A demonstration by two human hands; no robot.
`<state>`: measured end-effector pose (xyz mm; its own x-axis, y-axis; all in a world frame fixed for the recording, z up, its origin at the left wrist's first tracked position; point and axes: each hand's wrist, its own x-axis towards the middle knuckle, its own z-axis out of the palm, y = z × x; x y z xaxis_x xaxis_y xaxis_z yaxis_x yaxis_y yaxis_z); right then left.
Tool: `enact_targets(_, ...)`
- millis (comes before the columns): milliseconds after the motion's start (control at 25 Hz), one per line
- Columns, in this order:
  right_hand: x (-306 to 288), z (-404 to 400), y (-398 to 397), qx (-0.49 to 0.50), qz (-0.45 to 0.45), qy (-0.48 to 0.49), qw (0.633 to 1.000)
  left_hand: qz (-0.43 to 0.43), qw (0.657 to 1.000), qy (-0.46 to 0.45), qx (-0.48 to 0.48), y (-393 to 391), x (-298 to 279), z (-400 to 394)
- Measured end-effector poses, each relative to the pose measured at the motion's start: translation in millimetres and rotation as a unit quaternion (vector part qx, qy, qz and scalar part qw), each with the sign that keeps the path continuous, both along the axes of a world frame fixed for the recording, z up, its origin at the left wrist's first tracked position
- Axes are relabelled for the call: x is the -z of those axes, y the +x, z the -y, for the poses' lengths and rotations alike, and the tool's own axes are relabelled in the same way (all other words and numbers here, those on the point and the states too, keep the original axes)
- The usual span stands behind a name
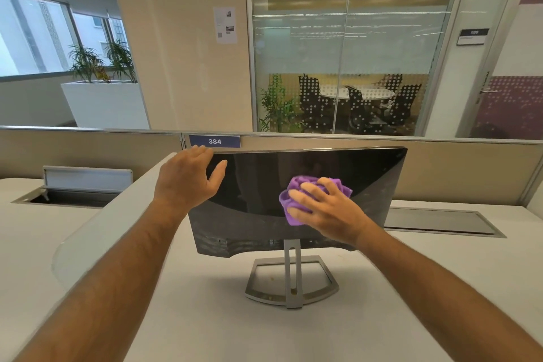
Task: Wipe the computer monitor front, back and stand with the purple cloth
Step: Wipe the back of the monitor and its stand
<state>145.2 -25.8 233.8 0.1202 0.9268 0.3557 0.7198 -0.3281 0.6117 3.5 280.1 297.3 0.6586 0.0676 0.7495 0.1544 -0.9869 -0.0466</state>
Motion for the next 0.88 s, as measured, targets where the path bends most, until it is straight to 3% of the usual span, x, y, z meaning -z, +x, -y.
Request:
enact_targets(80, -4, 1, 3, 0.028, -0.037, 0.078, 0.996, 0.002, 1.0, -0.003, -0.004, 1, 1, 2)
enact_targets(240, 12, 13, 1, -0.042, 0.023, -0.039, 0.998, 0.016, 1.0, -0.006, -0.008, 0, 0, 6)
enact_targets(280, 9, 16, 3, -0.036, 0.022, -0.029, 0.999, 0.019, 1.0, -0.005, -0.008, 0, 0, 6)
enact_targets(440, 4, 18, 13, 0.029, -0.046, 0.136, 0.989, 0.026, 0.999, -0.016, -0.01, 1, 1, 8)
enact_targets(600, 23, 36, 11, -0.047, 0.023, -0.024, 0.998, 0.034, 0.999, -0.024, -0.016, 2, -3, 10)
enact_targets(760, 3, 40, 27, 0.032, -0.043, 0.165, 0.985, 0.042, 0.998, -0.031, -0.029, 3, -5, 14)
enact_targets(800, 4, 42, 28, 0.029, -0.033, 0.16, 0.986, 0.043, 0.998, -0.034, -0.033, 4, -5, 15)
enact_targets(880, 15, 51, 29, -0.021, 0.013, 0.037, 0.999, 0.046, 0.998, -0.038, -0.032, 4, -5, 15)
